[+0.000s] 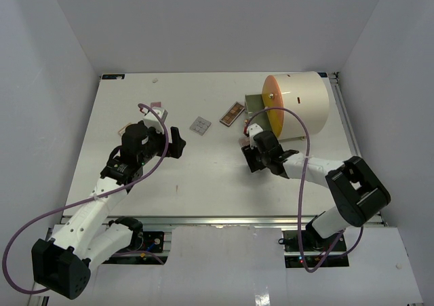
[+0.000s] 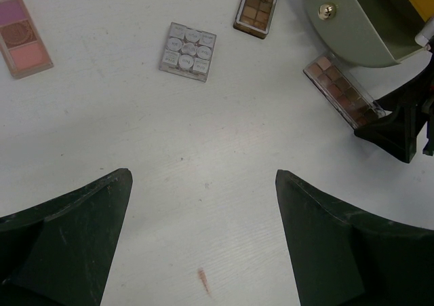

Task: Organize the makeup

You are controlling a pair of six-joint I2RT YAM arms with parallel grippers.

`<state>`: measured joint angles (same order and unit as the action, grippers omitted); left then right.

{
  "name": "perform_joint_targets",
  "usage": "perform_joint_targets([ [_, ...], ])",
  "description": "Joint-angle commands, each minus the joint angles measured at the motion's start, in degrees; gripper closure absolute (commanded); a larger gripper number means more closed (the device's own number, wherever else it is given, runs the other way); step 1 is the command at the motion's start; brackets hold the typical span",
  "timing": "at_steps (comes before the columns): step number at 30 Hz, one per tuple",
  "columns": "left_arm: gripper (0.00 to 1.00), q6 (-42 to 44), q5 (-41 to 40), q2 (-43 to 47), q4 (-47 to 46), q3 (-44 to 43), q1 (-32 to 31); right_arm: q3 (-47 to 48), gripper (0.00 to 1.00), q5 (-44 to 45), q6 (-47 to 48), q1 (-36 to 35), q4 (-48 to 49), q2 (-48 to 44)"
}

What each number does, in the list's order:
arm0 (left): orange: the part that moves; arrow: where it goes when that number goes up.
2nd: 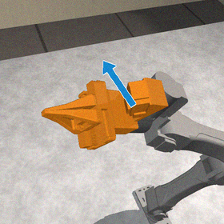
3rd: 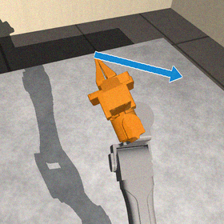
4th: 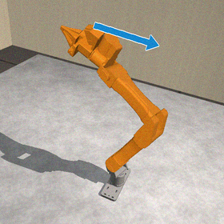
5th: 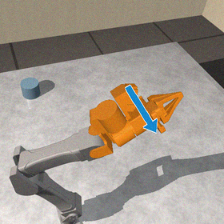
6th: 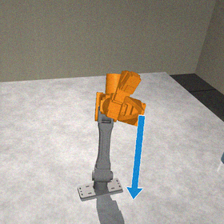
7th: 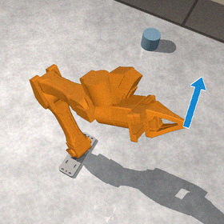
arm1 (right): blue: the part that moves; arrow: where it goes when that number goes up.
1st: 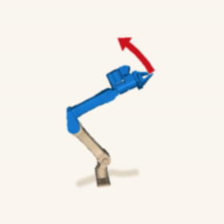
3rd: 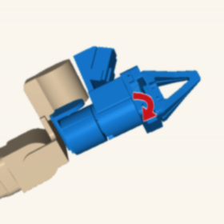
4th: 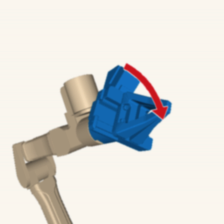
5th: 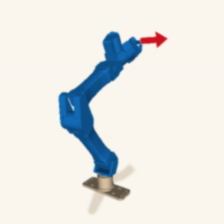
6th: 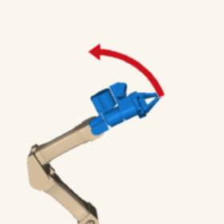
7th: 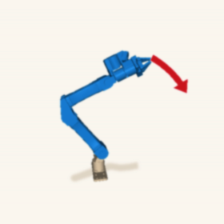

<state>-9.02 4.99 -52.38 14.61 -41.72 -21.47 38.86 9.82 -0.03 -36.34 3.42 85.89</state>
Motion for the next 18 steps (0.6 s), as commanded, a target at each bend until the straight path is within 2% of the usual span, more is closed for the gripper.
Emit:
perform_joint_targets([
  [1,0.02,0.2,0.7,1.3,-0.3,0.1,0.2,-1.7,0.77,-6.5,7.2,0.3,-0.3,-7.1],
  [5,0.02,0.1,0.7,1.3,-0.3,0.2,0.2,-2.5,0.9,-14.3,12.6,0.2,-3.8,-11.8],
  [7,0.02,0.1,0.8,1.3,-0.3,0.2,0.2,-2.3,0.92,-16.1,13.8,0.1,-6.5,-13.2],
  [14,0.02,0.0,0.2,1.5,-0.4,0.5,0.2,0.3,0.92,-23.3,17.4,0.2,-12.0,-18.2],
  [18,0.02,-0.1,-0.2,1.7,-0.4,0.5,0.2,3.1,0.92,-21.1,19.1,0.2,-13.0,-21.8],
])
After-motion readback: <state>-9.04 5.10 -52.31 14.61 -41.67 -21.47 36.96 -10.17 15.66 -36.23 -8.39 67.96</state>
